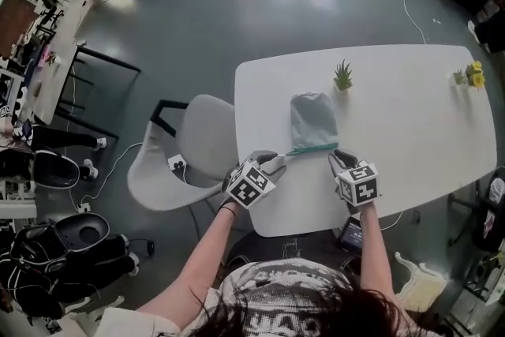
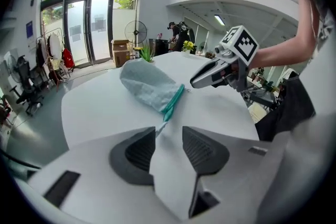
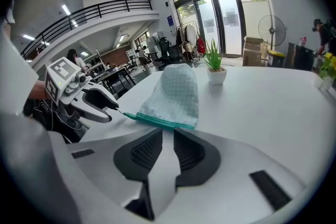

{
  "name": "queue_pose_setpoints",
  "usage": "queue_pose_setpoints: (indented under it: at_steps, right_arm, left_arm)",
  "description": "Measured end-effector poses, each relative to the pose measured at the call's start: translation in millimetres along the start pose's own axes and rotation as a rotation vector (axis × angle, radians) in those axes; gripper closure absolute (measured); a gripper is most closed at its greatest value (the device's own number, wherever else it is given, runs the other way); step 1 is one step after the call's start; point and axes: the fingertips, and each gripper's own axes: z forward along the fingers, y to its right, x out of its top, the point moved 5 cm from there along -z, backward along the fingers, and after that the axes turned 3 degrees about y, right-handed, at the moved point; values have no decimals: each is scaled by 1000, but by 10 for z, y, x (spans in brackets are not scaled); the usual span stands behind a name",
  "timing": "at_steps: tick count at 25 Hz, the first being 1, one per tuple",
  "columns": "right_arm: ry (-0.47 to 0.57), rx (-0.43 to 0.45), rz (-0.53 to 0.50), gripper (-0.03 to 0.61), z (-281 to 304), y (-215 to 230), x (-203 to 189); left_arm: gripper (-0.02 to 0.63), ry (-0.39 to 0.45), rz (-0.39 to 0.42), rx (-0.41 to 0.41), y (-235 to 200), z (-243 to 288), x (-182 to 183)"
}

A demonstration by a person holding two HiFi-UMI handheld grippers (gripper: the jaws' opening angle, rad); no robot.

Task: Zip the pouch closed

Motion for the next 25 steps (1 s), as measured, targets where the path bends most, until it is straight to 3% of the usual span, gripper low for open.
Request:
queue_pose_setpoints:
  at_steps: [11, 19, 25]
  right_arm:
    - [161, 29, -36, 514, -412, -692, 163]
    - [287, 7, -21, 517, -827, -1380, 81]
    - [323, -26, -7, 517, -1060, -1847, -101]
  left_arm:
    - [491, 203, 23, 78, 191, -704, 254]
    - [509, 290, 66, 84, 534, -1344, 52]
    - [523, 332, 80, 41, 792, -1617, -166]
